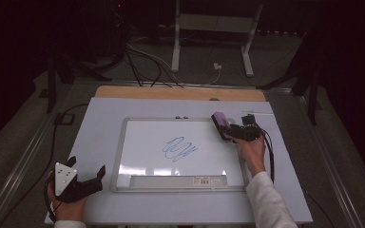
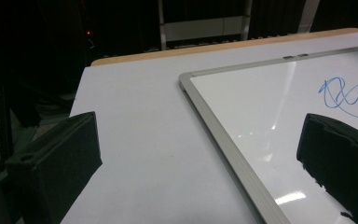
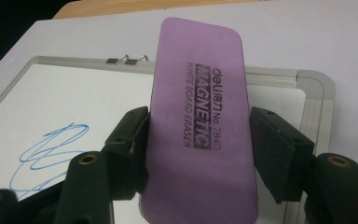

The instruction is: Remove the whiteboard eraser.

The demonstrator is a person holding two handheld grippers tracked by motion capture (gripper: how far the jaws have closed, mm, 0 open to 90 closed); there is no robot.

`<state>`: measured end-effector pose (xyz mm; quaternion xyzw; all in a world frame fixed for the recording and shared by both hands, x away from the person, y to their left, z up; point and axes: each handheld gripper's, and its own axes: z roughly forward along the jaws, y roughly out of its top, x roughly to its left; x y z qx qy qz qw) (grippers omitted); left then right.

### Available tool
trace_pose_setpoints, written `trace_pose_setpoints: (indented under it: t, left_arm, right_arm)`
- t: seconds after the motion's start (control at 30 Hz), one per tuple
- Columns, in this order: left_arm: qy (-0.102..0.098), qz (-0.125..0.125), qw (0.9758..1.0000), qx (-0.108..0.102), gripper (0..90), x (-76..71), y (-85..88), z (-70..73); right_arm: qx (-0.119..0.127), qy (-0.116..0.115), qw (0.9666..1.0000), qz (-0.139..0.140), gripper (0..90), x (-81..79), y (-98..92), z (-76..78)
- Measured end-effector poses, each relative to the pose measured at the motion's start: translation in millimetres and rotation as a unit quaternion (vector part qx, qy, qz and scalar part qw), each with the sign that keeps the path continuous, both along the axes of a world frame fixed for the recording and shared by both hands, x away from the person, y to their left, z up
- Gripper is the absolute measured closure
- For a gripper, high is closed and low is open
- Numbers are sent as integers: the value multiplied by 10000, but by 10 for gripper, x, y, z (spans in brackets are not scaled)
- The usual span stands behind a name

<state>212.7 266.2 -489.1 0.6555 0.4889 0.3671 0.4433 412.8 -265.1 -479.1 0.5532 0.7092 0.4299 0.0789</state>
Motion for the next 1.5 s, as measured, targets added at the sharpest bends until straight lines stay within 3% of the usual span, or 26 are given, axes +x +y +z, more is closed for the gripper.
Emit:
trace_pose_setpoints:
  t: [0.9, 1.5]
  left_arm:
    - [6, 3, 10000, 3, 4, -1, 0, -1]
    - [3, 2, 10000, 21, 4, -9, 1, 2]
  right_arm:
    - [-275, -369, 9975, 534, 401, -151, 332, 185]
    - [-468, -425, 9937, 921, 401, -248, 614, 167]
